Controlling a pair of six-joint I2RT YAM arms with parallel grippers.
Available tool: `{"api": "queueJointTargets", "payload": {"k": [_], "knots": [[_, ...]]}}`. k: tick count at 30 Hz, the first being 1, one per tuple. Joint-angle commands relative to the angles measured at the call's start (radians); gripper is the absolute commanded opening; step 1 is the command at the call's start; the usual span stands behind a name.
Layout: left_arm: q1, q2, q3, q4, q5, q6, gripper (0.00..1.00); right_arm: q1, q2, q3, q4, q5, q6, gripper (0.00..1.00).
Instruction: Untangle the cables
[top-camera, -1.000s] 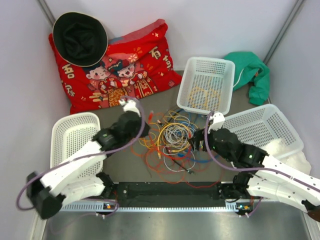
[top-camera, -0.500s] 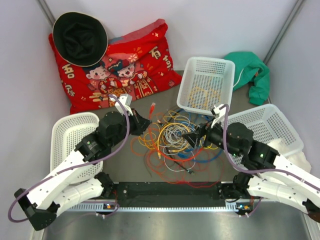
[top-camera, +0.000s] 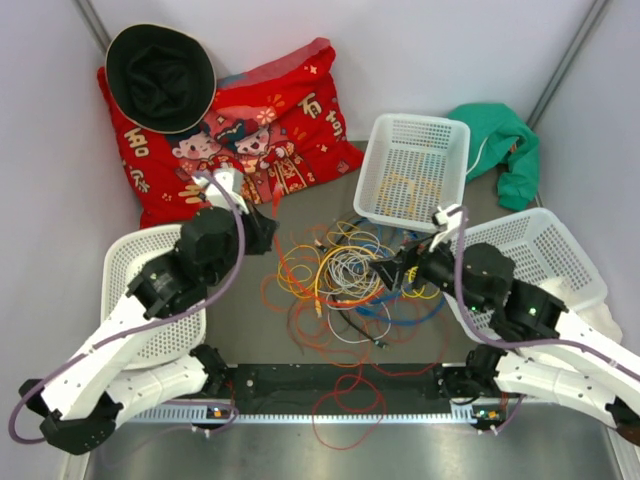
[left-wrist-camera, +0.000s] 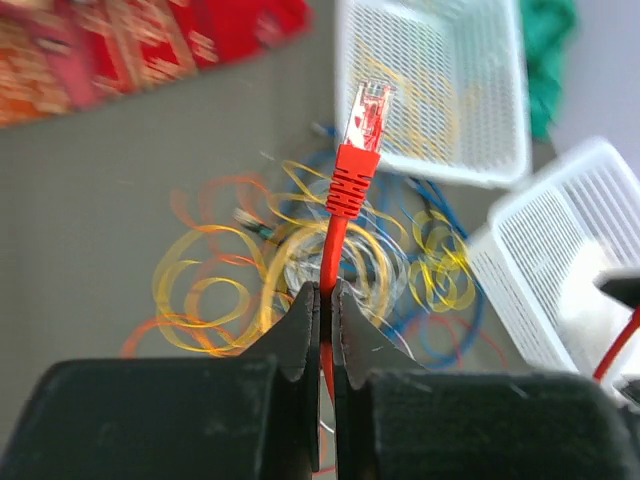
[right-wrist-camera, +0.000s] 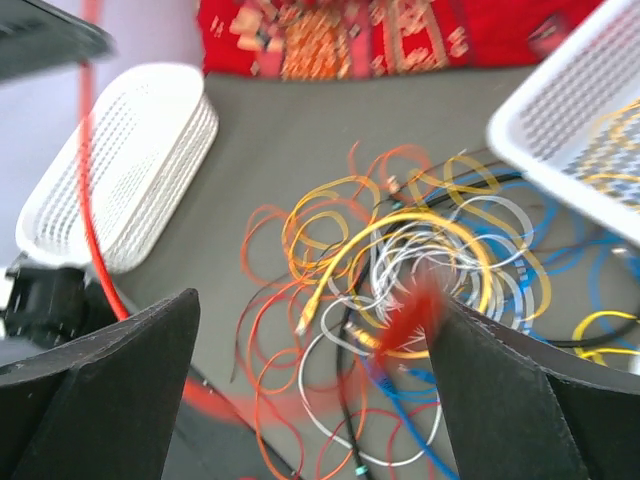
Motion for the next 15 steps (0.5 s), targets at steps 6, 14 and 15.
{"api": "queueJointTargets", "payload": {"k": [6,14,15], "knots": [[0.004,0.03,0.287,-0.454,-0.676,-0.158,0.0,0.01,-0.089,0.011,-0.1,0.149,-0.007,0.93],[0.004,-0.17,0.215,-0.399,-0.641,-0.239,0.0,0.01,-0.083,-0.04,-0.067,0.141,0.01,0.92],[0.004,-0.176,0.215,-0.395,-0.629,-0.243,0.0,0.01,-0.078,-0.043,-0.054,0.135,0.013,0.92]]}}
